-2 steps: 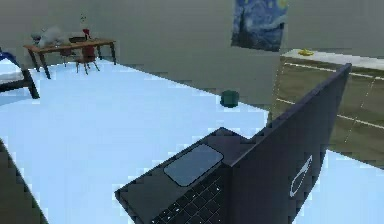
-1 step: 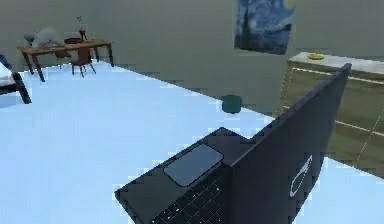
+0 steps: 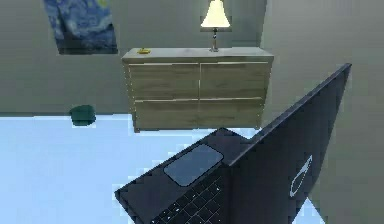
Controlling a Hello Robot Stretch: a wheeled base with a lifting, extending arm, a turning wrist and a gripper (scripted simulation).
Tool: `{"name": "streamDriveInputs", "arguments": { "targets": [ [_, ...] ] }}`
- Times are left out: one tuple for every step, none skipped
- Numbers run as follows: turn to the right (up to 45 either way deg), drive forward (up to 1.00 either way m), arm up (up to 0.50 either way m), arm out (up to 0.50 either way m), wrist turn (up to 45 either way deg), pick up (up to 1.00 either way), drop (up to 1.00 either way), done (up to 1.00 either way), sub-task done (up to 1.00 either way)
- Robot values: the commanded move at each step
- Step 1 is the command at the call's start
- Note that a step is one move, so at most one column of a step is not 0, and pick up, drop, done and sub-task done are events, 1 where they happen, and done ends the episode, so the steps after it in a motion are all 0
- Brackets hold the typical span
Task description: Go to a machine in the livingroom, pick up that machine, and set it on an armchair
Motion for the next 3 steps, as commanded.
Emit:
{"name": "streamDriveInputs", "arguments": {
  "targets": [
    [45.0,0.00,0.00,0.00,0.0,0.00,0.00,0.00,0.00],
    [3.0,0.00,0.00,0.00,0.0,0.00,0.00,0.00,0.00],
    [0.0,0.20,0.00,0.00,0.0,0.00,0.00,0.00,0.00]
  ]
}}
